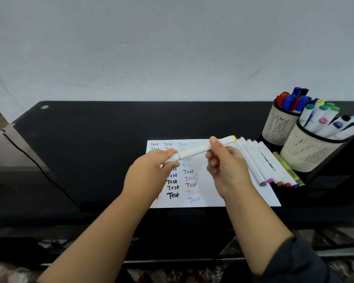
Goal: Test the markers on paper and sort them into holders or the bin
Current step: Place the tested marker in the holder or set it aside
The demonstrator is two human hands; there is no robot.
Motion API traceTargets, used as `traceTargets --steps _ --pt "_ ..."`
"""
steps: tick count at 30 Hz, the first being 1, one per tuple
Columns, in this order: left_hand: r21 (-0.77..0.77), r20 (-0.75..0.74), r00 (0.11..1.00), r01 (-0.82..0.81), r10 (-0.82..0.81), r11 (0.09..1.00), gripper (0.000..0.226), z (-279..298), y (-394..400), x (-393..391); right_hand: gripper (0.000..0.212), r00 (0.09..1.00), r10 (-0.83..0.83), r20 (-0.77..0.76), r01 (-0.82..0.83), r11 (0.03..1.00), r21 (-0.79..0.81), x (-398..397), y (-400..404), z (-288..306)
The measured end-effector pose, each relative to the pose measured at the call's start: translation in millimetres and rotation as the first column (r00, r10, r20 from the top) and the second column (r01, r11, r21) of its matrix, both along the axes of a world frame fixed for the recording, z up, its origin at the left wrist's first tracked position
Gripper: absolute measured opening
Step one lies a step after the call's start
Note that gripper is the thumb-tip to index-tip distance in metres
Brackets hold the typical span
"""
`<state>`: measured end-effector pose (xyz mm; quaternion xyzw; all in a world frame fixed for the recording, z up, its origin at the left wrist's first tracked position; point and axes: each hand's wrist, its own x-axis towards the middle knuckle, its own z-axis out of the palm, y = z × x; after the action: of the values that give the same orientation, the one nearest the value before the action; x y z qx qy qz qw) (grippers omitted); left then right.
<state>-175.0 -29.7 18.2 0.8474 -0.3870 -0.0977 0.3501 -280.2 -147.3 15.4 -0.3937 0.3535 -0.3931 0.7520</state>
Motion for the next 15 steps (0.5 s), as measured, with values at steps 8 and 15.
traceTargets --steps 8,15 --pt "0.022 0.042 0.998 0.044 -0.045 0.999 0.026 35.4 8.7 -26.3 0.035 0.800 -0.348 -0.488 -0.362 0.368 -0.856 -30.0 18.8 12.6" --pt "-0.189 -0.033 0.982 0.174 -0.184 0.966 0.036 64.8 -6.8 -58.6 0.012 0.725 -0.590 -0.355 -0.392 0.070 -0.917 -57.4 -0.9 43.9"
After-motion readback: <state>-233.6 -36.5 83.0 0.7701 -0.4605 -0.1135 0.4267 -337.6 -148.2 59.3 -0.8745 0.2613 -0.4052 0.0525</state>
